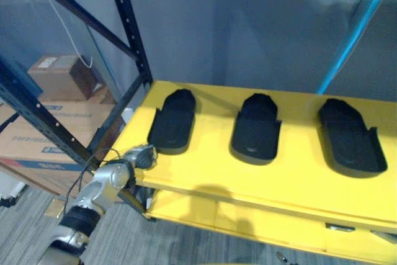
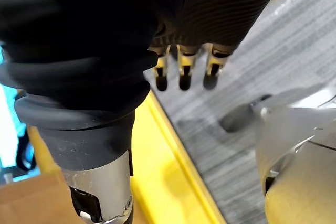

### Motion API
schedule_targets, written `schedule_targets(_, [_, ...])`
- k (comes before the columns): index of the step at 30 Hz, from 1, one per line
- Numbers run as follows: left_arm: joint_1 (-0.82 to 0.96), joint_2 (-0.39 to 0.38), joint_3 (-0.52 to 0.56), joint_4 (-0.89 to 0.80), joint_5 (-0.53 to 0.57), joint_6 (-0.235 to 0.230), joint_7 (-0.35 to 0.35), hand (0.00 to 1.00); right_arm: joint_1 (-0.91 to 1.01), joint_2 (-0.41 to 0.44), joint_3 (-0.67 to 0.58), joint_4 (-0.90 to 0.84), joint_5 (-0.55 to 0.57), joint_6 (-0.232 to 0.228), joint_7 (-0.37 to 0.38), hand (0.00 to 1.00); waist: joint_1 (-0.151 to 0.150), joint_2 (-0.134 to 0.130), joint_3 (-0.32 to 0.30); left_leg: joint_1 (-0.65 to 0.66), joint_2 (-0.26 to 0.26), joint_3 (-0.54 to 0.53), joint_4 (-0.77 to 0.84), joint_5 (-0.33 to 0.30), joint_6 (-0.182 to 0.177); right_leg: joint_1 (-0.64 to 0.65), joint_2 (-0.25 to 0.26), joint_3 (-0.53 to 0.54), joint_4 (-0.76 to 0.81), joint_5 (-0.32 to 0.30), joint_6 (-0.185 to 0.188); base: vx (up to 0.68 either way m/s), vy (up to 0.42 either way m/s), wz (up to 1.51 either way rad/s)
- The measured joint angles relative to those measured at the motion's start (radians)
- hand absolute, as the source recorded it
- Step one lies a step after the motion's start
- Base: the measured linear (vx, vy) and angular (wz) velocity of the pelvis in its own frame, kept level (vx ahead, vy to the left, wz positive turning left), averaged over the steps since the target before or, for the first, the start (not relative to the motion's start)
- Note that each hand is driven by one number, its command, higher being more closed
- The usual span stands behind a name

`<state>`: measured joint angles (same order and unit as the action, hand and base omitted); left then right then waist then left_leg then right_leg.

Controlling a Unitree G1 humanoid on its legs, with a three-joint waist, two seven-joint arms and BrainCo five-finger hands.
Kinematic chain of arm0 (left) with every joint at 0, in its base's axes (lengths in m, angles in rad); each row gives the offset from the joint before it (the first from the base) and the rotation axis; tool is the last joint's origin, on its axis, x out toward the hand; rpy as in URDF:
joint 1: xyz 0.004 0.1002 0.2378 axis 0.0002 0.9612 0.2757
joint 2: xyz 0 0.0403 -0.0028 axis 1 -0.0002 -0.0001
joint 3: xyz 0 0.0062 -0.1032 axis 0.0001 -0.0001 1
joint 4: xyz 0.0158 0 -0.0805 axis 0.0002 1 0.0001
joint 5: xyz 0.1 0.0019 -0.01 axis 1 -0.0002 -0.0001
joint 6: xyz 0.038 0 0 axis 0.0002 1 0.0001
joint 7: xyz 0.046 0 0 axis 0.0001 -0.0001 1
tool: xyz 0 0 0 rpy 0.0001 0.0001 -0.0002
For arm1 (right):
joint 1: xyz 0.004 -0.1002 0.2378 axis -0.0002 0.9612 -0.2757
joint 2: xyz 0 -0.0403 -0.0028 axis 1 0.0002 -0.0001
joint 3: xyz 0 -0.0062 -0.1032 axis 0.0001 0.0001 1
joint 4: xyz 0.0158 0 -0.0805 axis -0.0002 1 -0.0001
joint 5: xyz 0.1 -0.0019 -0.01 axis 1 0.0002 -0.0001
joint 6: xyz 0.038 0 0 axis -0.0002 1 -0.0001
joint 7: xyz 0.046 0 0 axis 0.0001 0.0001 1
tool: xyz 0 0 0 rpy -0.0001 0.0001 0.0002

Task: Walk over and take plastic housings, then place them on the shelf

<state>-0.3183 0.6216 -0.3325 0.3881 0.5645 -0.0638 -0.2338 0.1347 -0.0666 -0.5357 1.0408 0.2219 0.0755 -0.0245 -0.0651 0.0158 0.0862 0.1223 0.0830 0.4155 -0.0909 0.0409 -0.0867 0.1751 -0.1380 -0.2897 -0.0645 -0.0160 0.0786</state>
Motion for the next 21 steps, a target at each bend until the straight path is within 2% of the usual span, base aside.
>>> schedule_targets(15, [-0.043,-0.003,-0.006,0.108,-0.006,-0.002,0.105,1.0,0.019,0.0,-0.001,0.0,-0.003,0.01,0.002,0.0,-0.006,0.002,0.001,0.003,0.0,0.011,0.0,-0.004,-0.003,-0.005,0.002,0.016,0.0,0.001,0.001,0.0,0.001,-0.02])
schedule_targets(21, [-0.062,-0.013,-0.006,0.151,-0.006,0.001,0.14,1.0,0.019,0.0,-0.001,0.0,-0.011,0.01,0.003,0.0,-0.007,0.013,0.008,0.008,0.0,0.019,0.0,-0.005,-0.004,-0.004,0.003,0.02,0.0,0.001,0.001,0.0,0.001,-0.02])
